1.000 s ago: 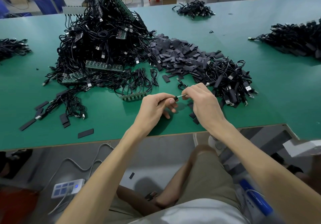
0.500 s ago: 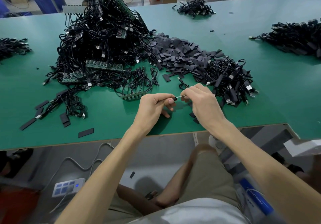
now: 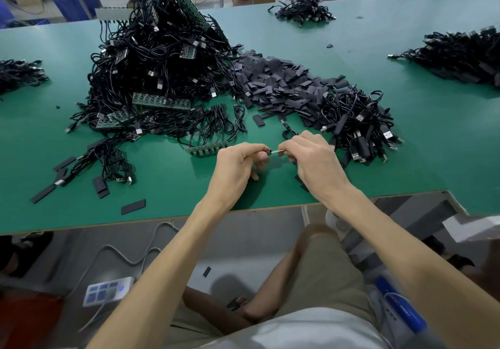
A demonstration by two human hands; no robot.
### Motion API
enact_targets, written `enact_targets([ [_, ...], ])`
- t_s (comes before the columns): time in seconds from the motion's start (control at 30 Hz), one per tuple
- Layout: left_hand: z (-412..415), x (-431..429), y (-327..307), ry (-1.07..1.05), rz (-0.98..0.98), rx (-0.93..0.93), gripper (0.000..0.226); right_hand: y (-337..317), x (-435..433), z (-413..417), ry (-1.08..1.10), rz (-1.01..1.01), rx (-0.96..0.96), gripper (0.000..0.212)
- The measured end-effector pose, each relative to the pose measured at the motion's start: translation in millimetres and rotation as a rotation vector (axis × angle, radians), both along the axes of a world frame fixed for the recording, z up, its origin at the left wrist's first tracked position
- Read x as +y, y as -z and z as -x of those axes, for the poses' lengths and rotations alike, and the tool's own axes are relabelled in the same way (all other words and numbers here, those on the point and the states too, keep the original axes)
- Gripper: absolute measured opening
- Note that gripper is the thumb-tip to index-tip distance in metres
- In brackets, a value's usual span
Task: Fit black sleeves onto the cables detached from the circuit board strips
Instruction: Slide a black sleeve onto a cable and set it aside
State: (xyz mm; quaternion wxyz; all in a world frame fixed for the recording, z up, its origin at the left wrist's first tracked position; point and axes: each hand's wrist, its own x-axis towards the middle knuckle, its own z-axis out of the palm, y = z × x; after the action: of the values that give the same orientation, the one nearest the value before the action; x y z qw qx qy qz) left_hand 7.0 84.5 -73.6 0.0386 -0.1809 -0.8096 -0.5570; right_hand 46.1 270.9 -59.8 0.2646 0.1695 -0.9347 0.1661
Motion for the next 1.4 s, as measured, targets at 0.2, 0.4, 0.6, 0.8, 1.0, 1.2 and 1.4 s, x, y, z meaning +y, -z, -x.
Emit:
enact_targets([
  [0.2,-4,2,0,0.004,0.163,0.108,0.032,-3,-1,-3,-0.041,-0.008,0.025,0.019],
  [0.4,-1,-1,2,-0.017,0.293,0.212,0.034,-7,-2,-6,-0.052,-0.002,0.017,0.017],
  [0.6,-5,-2,-8,0.034,0.313,0.282,0.027,-10,-1,-7,-0.044,0.021,-0.028,0.020],
  [0.8,-6,-1,-11,0.035,0.287,0.272,0.021,-9,-2,-7,-0.026,-0.016,-0.035,0.026],
  [1.0,-4,-2,-7,0.000,0.325,0.278,0.022,-9,-1,-6,-0.042,-0.060,-0.033,0.032],
  [1.2,-4,2,-5,0.001,0.359,0.334,0.022,-7,-1,-5,-0.090,-0.067,-0.030,0.024],
  [1.4,-6,3,-7,0.006,0.362,0.326,0.020,-2,-2,-4,-0.029,0.109,-0.109,0.028],
])
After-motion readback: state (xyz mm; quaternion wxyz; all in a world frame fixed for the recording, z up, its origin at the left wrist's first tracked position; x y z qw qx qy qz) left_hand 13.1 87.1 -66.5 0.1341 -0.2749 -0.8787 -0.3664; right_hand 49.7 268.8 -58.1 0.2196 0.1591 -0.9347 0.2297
